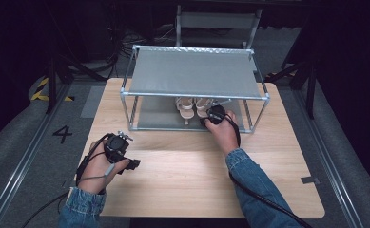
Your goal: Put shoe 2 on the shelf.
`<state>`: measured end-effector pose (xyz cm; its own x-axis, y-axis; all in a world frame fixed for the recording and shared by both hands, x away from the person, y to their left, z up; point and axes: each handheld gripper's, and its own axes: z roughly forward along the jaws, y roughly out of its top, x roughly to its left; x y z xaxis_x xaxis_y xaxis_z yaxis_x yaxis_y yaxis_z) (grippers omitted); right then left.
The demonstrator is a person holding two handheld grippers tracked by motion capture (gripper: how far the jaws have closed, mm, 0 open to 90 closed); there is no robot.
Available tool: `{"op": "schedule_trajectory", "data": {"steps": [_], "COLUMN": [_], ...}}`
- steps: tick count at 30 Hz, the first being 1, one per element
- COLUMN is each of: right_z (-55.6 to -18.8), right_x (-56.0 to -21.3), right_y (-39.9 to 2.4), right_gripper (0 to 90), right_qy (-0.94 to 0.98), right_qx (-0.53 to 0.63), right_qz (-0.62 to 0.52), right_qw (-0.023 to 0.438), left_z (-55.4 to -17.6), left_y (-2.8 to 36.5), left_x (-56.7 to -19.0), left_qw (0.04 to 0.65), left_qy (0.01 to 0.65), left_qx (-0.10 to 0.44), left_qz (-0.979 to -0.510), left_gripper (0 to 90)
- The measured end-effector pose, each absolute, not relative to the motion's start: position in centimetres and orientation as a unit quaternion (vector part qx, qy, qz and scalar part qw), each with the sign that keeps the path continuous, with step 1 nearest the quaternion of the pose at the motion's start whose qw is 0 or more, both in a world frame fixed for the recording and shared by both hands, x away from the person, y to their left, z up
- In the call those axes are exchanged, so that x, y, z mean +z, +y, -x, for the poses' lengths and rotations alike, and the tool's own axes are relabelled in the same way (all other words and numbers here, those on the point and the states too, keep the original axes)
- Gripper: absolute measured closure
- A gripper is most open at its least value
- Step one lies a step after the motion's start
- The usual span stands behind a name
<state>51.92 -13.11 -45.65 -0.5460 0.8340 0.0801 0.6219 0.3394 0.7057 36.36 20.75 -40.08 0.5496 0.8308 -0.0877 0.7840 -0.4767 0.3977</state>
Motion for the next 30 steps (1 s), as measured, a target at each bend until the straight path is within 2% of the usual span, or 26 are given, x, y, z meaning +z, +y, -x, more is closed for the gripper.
{"op": "schedule_trajectory", "data": {"steps": [10, 11, 14, 21, 24, 30], "right_z": [-52.3, -52.2, -51.7, -49.7, -47.7, -45.3], "right_x": [-46.2, -46.1, -45.5, -44.0, -42.3, -40.1], "right_y": [-12.4, -12.4, -12.7, -13.8, -15.1, -16.9], "right_gripper": [79.0, 76.6, 57.9, 49.0, 44.9, 40.6], "right_qy": [0.81, 0.812, 0.81, 0.812, 0.805, 0.811], "right_qx": [0.346, 0.345, 0.357, 0.36, 0.382, 0.384], "right_qz": [-0.449, -0.447, -0.438, -0.43, -0.436, -0.422], "right_qw": [0.148, 0.149, 0.158, 0.164, 0.124, 0.126], "left_z": [-36.2, -36.2, -36.4, -36.7, -37.0, -37.4], "left_y": [20.9, 20.9, 20.9, 20.3, 20.1, 20.3], "left_x": [-40.0, -40.0, -39.9, -39.8, -39.7, -39.4], "left_qw": [0.202, 0.202, 0.201, 0.203, 0.203, 0.208], "left_qy": [0.473, 0.473, 0.468, 0.463, 0.46, 0.455], "left_qx": [0.059, 0.059, 0.061, 0.06, 0.062, 0.064], "left_qz": [-0.856, -0.856, -0.858, -0.86, -0.862, -0.863], "left_gripper": [30.9, 30.9, 30.8, 30.8, 30.6, 29.9]}}
